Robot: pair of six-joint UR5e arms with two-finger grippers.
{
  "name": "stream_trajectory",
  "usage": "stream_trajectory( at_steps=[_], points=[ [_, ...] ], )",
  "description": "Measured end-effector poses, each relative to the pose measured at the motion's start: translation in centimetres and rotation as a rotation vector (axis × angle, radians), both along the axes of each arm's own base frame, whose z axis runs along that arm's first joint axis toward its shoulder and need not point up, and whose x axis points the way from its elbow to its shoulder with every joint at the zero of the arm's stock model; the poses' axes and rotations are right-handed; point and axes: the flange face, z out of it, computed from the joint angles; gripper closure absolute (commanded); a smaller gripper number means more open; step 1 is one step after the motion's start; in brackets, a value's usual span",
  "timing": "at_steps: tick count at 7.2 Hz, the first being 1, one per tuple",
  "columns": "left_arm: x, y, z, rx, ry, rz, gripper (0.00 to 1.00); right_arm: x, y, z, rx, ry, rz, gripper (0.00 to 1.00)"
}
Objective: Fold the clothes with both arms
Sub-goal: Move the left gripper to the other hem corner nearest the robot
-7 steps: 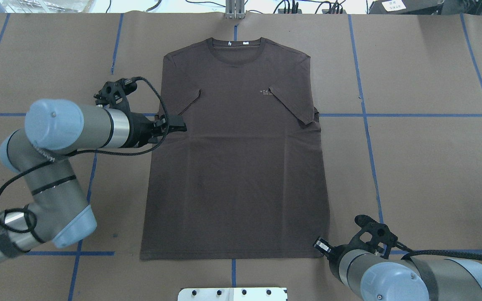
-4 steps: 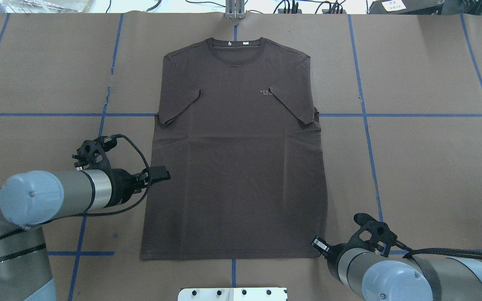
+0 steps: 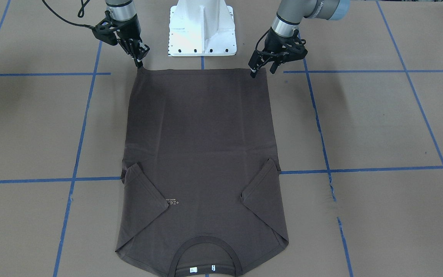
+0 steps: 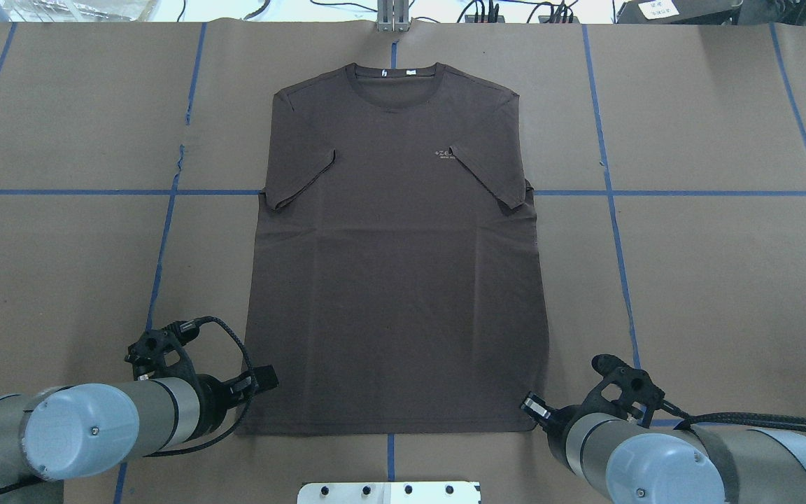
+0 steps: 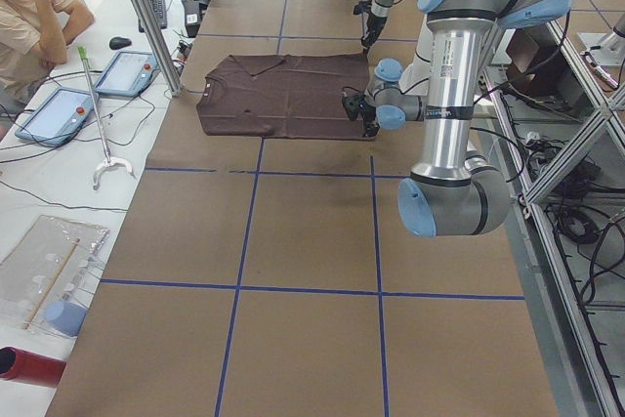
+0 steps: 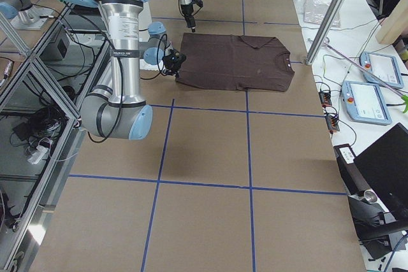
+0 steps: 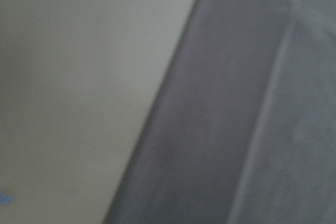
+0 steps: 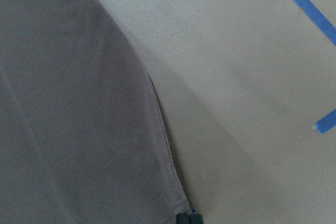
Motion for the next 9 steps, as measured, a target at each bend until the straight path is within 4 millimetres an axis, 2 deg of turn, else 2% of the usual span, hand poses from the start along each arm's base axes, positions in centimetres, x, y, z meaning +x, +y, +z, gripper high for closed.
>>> stream_trajectory(
  at_steps=[2, 3, 4, 5, 6, 9],
  points=[
    [0.9, 0.9, 1.2, -0.01, -0.033, 0.015, 0.19, 0.0, 0.0, -0.1, -0.003, -0.002, -0.001, 1.0],
    [1.1, 1.1, 1.4, -0.012, -0.038, 0.021, 0.32, 0.0, -0.1, -0.2, -0.004, -0.005, -0.002, 1.0],
    [1.2, 1.3, 1.3, -0.013, -0.038, 0.024, 0.51, 0.0, -0.1, -0.3, -0.004, -0.008, -0.001, 1.0],
    [1.2, 1.5, 1.3, -0.015, -0.036, 0.029, 0.82, 0.0, -0.2, -0.4, -0.004, -0.009, 0.001, 1.0],
    [1.3, 1.7, 1.2, -0.016, -0.035, 0.033, 1.0, 0.0, -0.2, -0.4, -0.004, -0.01, 0.002, 1.0],
    [0.9, 2.1, 0.0, -0.014, -0.012, 0.044, 1.0, -0.2, -0.3, -1.0, -0.004, -0.021, 0.004, 1.0]
  ],
)
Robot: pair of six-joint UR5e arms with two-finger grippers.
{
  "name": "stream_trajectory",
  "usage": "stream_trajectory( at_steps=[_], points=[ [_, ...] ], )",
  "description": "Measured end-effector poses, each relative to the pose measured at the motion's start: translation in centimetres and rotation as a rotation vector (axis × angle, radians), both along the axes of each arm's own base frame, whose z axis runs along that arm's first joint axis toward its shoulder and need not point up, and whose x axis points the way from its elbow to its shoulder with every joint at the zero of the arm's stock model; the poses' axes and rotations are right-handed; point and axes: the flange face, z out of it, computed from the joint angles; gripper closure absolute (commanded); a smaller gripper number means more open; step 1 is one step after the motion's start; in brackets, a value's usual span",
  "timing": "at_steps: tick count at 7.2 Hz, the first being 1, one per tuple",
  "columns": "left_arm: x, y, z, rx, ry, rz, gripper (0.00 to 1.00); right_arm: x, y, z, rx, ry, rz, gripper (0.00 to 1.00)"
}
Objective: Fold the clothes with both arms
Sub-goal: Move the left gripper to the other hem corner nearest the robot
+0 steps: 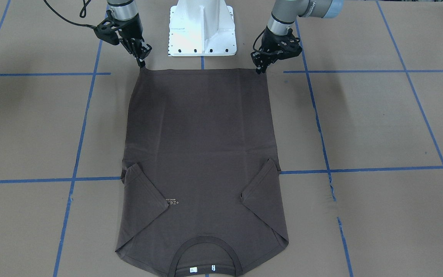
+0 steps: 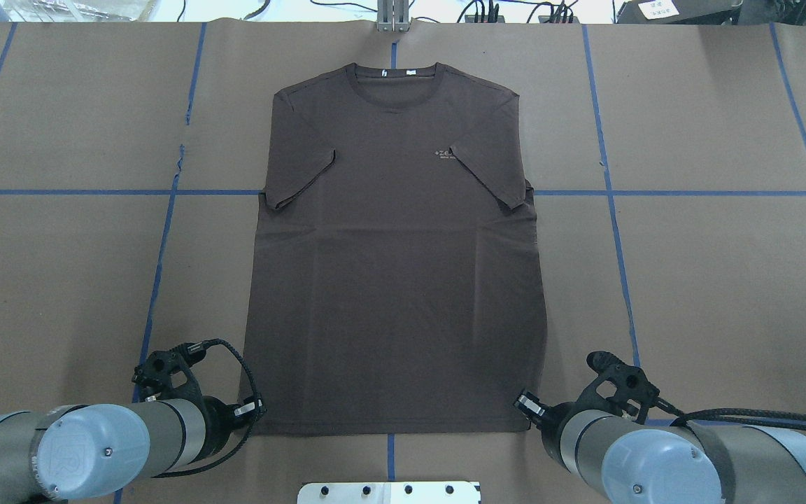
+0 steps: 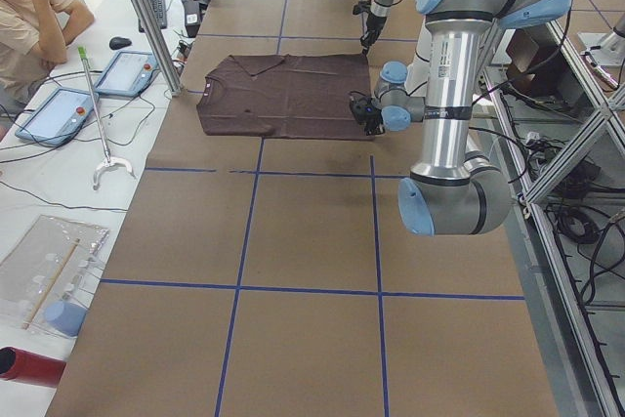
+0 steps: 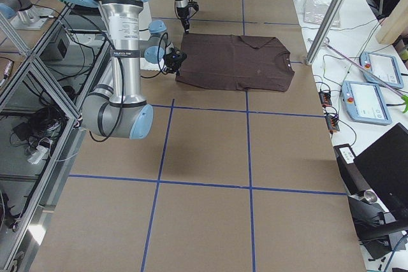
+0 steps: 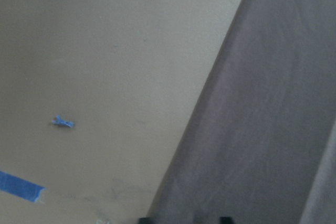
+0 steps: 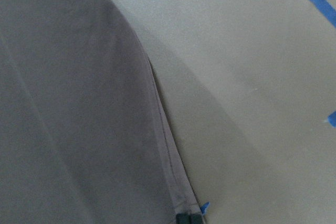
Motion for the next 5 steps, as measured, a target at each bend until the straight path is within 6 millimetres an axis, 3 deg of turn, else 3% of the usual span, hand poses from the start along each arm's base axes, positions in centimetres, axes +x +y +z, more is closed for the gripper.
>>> stream_trajectory(
  at_steps=[2, 5],
  points=[
    [0.0, 0.4, 0.0, 0.001, -0.001, 0.008, 0.67, 0.0, -0.1, 0.0, 0.0, -0.001, 0.002, 1.0],
    [0.5, 0.5, 1.3, 0.0, -0.028, 0.012, 0.6, 0.0, -0.1, 0.1, 0.0, 0.001, 0.004, 1.0]
  ],
)
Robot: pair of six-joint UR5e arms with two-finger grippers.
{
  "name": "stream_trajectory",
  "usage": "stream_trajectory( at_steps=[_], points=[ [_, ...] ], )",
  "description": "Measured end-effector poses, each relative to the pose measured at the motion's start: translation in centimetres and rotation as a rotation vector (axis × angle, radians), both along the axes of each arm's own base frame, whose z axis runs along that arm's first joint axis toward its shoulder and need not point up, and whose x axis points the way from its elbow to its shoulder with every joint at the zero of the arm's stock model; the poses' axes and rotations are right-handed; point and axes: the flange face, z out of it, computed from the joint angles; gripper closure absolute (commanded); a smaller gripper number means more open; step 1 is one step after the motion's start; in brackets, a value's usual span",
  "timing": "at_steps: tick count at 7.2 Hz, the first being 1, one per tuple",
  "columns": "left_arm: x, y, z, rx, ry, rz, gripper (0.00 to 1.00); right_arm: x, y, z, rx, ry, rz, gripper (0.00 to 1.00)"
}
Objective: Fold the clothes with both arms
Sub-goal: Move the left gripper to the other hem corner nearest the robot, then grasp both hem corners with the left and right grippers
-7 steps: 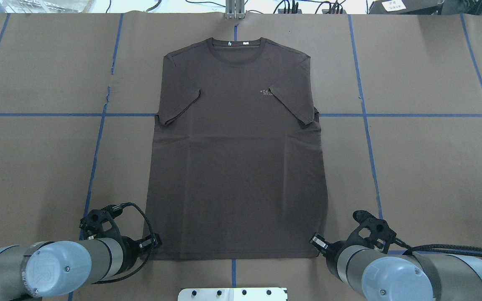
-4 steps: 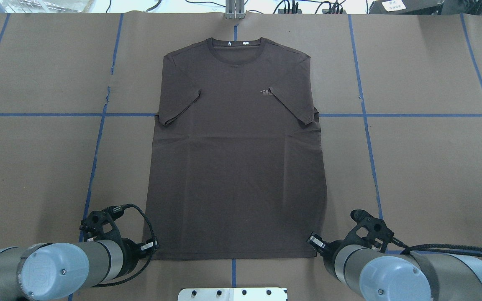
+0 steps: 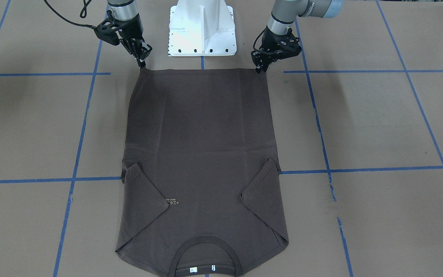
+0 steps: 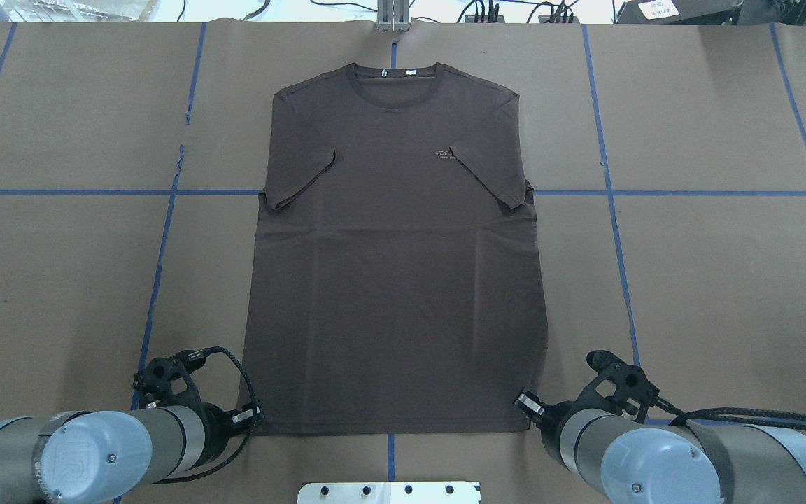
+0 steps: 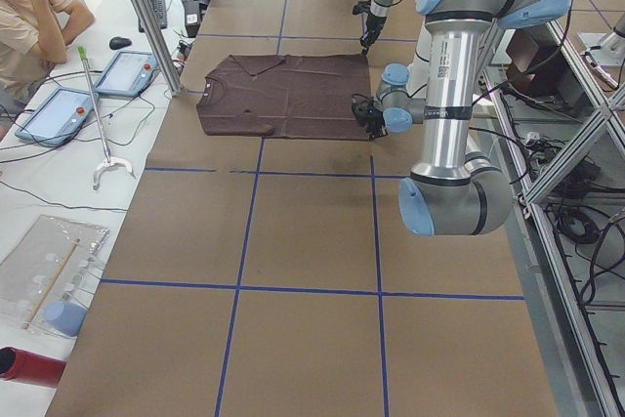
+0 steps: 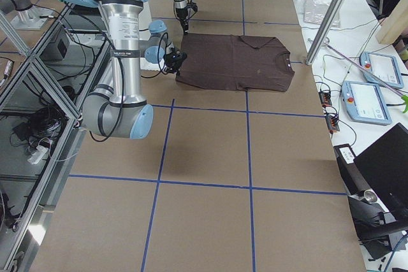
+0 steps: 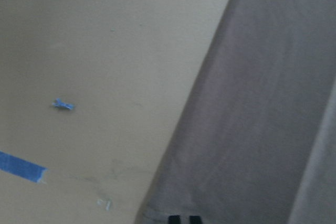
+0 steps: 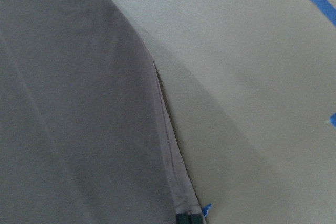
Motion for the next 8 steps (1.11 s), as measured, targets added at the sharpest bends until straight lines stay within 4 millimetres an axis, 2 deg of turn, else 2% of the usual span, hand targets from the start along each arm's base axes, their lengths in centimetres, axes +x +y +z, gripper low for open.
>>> stream_trajectory(
  at_steps=[8],
  points=[
    [0.08, 0.41, -0.28, -0.011, -0.081, 0.013, 0.58, 0.04, -0.09, 0.21, -0.002, 0.004, 0.003, 1.0]
  ],
)
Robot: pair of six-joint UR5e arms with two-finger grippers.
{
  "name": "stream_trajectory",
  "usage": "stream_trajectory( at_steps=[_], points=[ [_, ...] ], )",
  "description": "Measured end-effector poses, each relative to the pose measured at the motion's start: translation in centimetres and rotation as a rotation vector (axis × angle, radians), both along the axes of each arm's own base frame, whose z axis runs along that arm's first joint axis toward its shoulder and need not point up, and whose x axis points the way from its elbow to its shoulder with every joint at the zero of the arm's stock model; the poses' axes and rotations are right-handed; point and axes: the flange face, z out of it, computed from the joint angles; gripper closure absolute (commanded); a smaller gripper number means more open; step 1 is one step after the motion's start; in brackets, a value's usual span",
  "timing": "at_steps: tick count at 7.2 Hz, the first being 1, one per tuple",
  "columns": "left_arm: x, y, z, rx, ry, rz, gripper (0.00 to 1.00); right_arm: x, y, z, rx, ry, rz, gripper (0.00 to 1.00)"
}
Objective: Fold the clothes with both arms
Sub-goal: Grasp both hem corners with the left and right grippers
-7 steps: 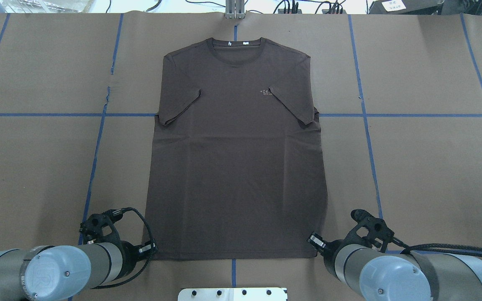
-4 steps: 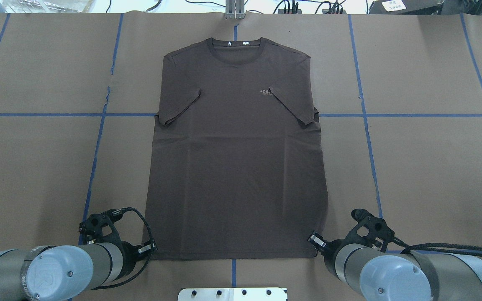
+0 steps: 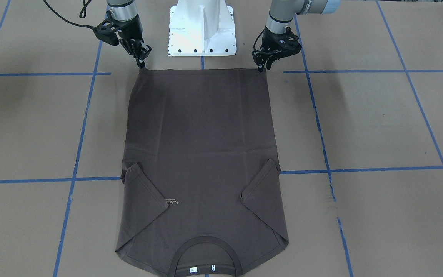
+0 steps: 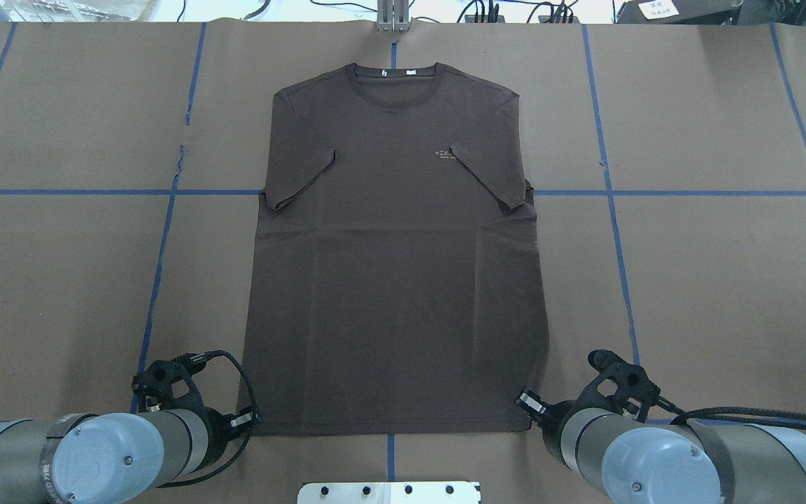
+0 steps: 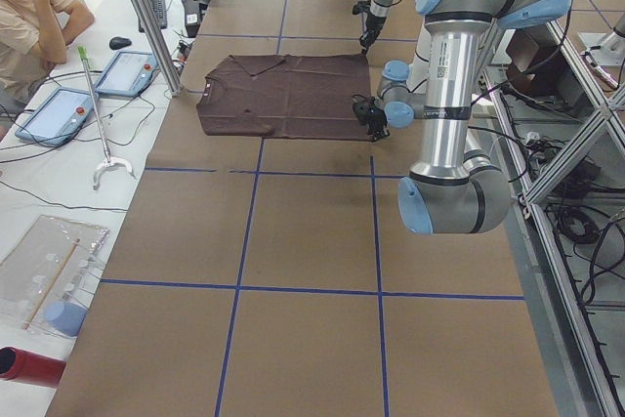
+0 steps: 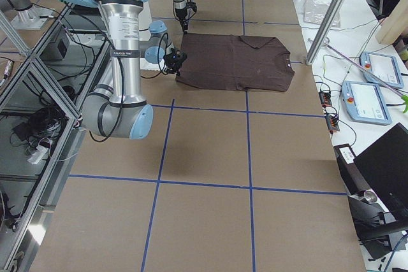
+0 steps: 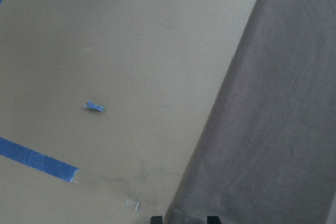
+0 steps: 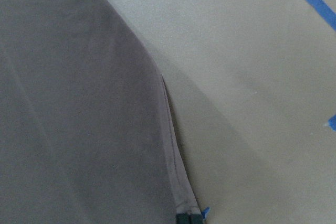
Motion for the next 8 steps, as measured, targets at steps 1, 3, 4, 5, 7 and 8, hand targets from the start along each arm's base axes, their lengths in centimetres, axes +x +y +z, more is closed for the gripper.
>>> stream_trajectory(
  at_steps=[1, 3, 4, 5, 7, 8],
  points=[
    [0.07, 0.06, 0.07, 0.0, -0.002, 0.002, 0.65, 0.0, 0.0, 0.04, 0.0, 0.001, 0.0, 1.0],
    [0.16, 0.18, 0.06, -0.001, -0.001, 0.006, 0.9, 0.03, 0.01, 0.15, -0.001, 0.003, 0.0, 1.0],
    [0.2, 0.2, 0.05, -0.001, -0.001, 0.007, 0.98, 0.04, 0.0, 0.19, -0.001, 0.004, 0.0, 1.0],
    [0.26, 0.23, 0.1, -0.001, -0.003, 0.008, 1.0, 0.06, -0.01, 0.23, 0.0, 0.005, 0.0, 1.0],
    [0.2, 0.26, -0.18, 0.001, 0.001, 0.01, 1.0, 0.09, -0.03, 0.18, 0.0, 0.004, 0.001, 1.0],
    [0.11, 0.37, -0.62, -0.005, 0.009, 0.019, 1.0, 0.12, -0.07, 0.14, 0.0, 0.003, 0.002, 1.0]
  ],
)
